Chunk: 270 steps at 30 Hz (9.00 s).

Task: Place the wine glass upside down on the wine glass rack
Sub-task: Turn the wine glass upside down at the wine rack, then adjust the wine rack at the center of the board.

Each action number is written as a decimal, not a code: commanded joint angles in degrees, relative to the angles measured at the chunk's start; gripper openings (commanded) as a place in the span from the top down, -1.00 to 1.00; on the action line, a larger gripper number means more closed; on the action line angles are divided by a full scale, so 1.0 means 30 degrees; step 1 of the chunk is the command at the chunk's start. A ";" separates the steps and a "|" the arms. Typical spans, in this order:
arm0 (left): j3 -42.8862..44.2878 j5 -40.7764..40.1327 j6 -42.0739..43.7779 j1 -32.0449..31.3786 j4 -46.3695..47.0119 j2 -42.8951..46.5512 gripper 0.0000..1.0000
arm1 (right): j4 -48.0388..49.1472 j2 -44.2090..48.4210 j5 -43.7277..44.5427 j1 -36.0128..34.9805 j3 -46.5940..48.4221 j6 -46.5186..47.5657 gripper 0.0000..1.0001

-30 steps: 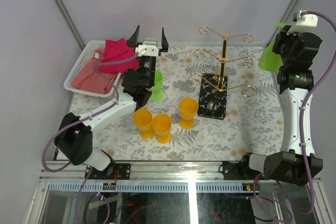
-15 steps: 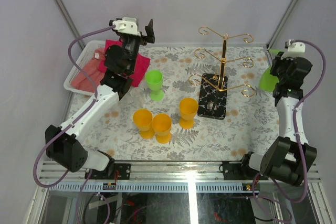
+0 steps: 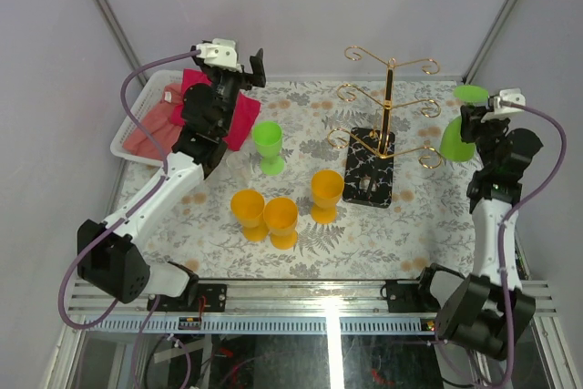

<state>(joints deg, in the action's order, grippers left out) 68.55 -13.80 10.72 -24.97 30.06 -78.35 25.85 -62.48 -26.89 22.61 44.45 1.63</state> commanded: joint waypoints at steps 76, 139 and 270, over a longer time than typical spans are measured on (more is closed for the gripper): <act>0.0930 0.2223 -0.0783 0.0913 0.1581 -0.1861 -0.76 | 0.9153 0.2396 -0.5362 0.0024 -0.5880 -0.2603 1.00; 0.2078 0.7968 -0.2077 0.0912 0.2606 -0.3404 -0.77 | 1.1952 -0.3353 0.2802 -0.3233 -0.4136 -0.2410 1.00; 0.8453 0.6544 -0.3464 0.2399 -1.2724 -0.4551 -0.94 | -1.4857 -0.8208 -0.2483 -0.3877 1.8572 -0.3526 -0.99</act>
<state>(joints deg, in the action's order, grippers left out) 95.20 5.54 1.06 -17.96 -9.04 -94.85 -17.74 -85.41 -29.19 12.86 98.80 -4.03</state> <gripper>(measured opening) 0.963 0.993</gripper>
